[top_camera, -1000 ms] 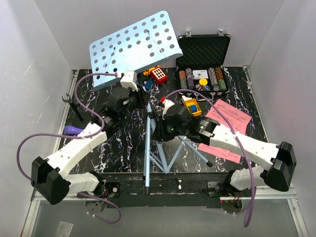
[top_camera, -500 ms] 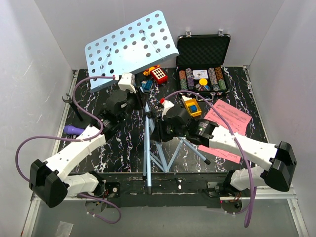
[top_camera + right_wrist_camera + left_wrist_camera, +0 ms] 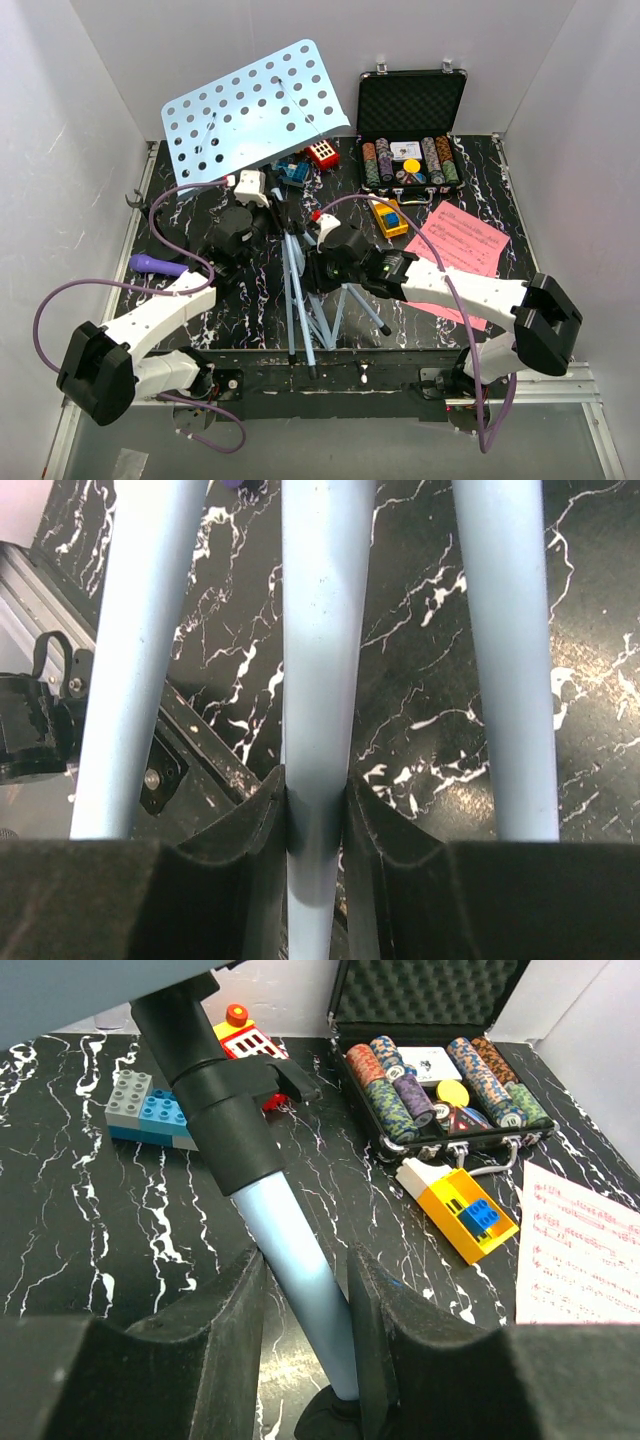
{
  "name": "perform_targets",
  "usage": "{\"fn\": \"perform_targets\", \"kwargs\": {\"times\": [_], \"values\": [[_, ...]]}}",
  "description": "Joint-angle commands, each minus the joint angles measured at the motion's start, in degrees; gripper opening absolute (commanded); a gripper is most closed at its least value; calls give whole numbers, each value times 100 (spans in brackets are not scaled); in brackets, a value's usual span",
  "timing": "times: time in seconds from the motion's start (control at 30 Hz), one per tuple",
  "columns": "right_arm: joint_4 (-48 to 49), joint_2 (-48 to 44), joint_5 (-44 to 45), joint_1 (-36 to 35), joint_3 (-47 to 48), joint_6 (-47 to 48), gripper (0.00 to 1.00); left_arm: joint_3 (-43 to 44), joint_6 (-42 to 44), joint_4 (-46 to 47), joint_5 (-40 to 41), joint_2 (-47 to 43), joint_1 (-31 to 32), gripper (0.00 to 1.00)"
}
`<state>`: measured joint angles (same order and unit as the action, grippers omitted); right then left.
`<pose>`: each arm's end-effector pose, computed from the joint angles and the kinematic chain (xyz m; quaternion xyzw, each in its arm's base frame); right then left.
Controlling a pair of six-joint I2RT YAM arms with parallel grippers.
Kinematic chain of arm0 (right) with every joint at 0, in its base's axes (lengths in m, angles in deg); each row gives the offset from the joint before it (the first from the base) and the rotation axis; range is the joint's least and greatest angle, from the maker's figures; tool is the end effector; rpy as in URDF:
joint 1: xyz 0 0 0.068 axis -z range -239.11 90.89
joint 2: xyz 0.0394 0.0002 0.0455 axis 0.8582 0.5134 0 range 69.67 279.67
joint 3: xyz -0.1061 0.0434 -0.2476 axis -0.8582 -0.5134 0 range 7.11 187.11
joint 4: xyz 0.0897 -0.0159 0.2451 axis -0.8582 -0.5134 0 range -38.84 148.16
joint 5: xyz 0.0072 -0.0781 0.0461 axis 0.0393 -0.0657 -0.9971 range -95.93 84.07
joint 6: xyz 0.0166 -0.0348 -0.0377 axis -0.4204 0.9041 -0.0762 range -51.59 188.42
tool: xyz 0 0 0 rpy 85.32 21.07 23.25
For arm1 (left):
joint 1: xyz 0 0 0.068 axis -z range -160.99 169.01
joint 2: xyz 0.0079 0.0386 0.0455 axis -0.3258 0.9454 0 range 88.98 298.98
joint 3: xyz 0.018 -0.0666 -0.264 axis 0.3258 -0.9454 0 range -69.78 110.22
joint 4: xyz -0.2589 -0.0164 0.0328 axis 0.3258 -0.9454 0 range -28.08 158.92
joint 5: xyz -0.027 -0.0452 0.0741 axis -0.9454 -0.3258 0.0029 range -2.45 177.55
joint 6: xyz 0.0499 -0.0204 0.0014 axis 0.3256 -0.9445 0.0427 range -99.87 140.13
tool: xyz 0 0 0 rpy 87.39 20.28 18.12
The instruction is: Pack up the instrument practice props
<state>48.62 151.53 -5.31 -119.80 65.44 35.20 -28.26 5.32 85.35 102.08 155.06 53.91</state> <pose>0.1584 0.2816 0.2722 -0.2063 0.8546 0.3450 0.3288 0.2250 -0.1460 0.2922 0.0491 0.7524 -0.1865 0.6298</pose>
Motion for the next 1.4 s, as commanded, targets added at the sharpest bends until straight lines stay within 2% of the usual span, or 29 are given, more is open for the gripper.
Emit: {"fn": "perform_targets", "kwargs": {"times": [0.0, 0.17, 0.47, 0.7, 1.0, 1.23, 1.37], "values": [[654, -127, 34, 135, -277, 263, 1, -231, 945, 405, -143, -201, 0, 0], [2042, -40, -290, 425, -822, 87, 1, -382, 892, 888, -160, -245, 35, 0], [2579, 848, -537, 470, -225, 61, 1, 488, 1261, 774, -292, -78, 254, 0], [3238, 1024, -441, 391, -181, -27, 1, 735, 1628, 766, -213, -61, 509, 0], [2862, 743, -256, 382, 12, 8, 1, 849, 1701, 766, -125, 45, 554, 0], [2756, 717, -273, 365, -76, -10, 1, 595, 1560, 836, -64, 71, 589, 0], [2598, 699, -308, 364, -163, -124, 1, 463, 1525, 547, 164, 19, 589, 0]]}}
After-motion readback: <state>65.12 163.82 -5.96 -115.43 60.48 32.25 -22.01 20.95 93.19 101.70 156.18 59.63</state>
